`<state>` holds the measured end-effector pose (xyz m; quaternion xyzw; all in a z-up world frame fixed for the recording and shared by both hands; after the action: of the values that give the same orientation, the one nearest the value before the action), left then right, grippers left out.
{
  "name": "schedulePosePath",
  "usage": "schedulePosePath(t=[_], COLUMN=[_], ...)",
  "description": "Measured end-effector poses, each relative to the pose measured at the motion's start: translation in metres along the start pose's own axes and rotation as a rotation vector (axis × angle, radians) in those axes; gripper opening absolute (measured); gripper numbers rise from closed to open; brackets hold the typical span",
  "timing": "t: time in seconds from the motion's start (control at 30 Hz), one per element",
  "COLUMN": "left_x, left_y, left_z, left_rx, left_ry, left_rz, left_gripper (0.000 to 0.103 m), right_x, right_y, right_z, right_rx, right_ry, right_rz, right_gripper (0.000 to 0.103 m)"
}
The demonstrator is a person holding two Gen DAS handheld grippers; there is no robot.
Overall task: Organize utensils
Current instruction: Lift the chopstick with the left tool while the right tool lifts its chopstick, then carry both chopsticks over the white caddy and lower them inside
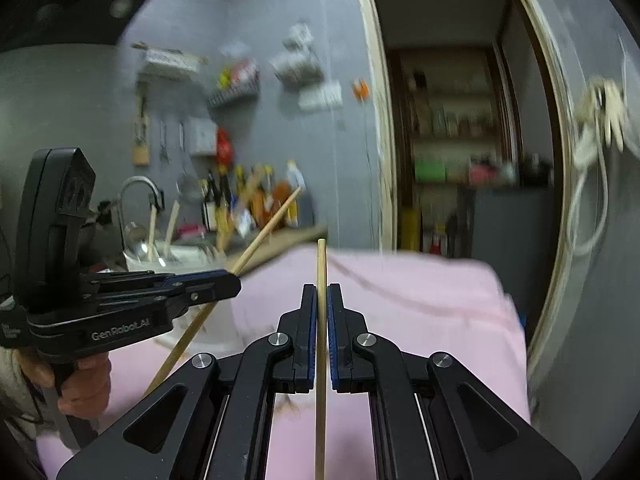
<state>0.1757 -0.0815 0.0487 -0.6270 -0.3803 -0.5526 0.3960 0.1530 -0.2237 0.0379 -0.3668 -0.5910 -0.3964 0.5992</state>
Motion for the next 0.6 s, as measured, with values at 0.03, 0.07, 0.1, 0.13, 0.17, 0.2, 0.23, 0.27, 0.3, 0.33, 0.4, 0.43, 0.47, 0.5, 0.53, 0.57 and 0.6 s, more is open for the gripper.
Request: schedulePosePath(t=[0.03,0.07,0.1,0.13,0.17,0.2,0.23,0.27,0.3,0.33,0.4,0.43,0.47,0.5,0.53,0.57,0.6], left_x=[0.005,0.011,0.015,0.019,0.024,0.028,0.035,0.041,0.046,0.053,0.064,0.069,0.075,0.079,0.085,0.088,0.090], left_y=[-0.005,-0.010,-0.013,-0.015,-0.018,-0.023,-0.029,-0.035,-0.040,-0.046,-0.055,-0.058,-0.061,-0.066,-0.069,-0.072,-0.074], left_z=[0.001,0.003,0.004,0.007,0.011,0.015,0.022,0.028,0.035,0.039,0.051,0.057,0.065,0.073,0.083,0.091,0.099], left_rx=[0.012,0.020,0.029,0.040,0.053,0.061,0.074,0.088,0.100,0.116,0.141,0.157,0.177,0.191,0.211,0.229,0.244], left_ry=[0.000,-0.006,-0.012,-0.016,-0.020,-0.021,-0.020,-0.018,-0.016,-0.014,-0.011,-0.010,-0.010,-0.013,-0.023,-0.033,-0.042], left_rz=[-0.038,-0.071,-0.097,-0.126,-0.154,-0.174,-0.199,-0.225,-0.247,-0.269,-0.307,-0.325,-0.344,-0.354,-0.368,-0.379,-0.386], left_gripper=[0.004,0.004,0.004,0.004,0.004,0.004,0.004,0.004,0.004,0.004,0.004,0.004,0.004,0.004,0.004,0.004,0.004], right_x=[0.007,0.012,0.018,0.025,0.032,0.038,0.045,0.048,0.054,0.059,0.069,0.074,0.079,0.083,0.087,0.091,0.095], right_y=[-0.001,0.000,0.000,-0.001,-0.001,0.001,0.005,0.006,0.010,0.013,0.019,0.024,0.029,0.035,0.040,0.045,0.052], right_z=[0.008,0.012,0.017,0.021,0.026,0.029,0.033,0.036,0.039,0.042,0.048,0.050,0.052,0.055,0.057,0.061,0.064], right_rx=[0.009,0.013,0.019,0.027,0.035,0.044,0.055,0.061,0.072,0.082,0.103,0.117,0.131,0.142,0.155,0.167,0.181], right_ry=[-0.020,-0.032,-0.043,-0.051,-0.056,-0.057,-0.055,-0.053,-0.047,-0.040,-0.019,-0.003,0.013,0.026,0.041,0.058,0.078], right_rz=[-0.044,-0.070,-0.099,-0.130,-0.160,-0.181,-0.207,-0.222,-0.242,-0.261,-0.303,-0.321,-0.337,-0.351,-0.368,-0.383,-0.397], right_gripper=[0.003,0.003,0.003,0.003,0.003,0.003,0.003,0.003,0.003,0.003,0.003,0.003,0.003,0.003,0.003,0.003,0.003])
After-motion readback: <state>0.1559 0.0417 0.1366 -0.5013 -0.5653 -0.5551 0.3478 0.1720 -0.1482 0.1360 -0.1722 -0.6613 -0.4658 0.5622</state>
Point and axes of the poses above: each gripper's, at about its wrist camera, not at the fingertips, and y roughly the way its jaws point, z to its left, x to its top, the point moved 3 cm from there along y, roughly the way its jaws point, and after that the axes turned 13 degrees about -z, right-handed, at the moved point
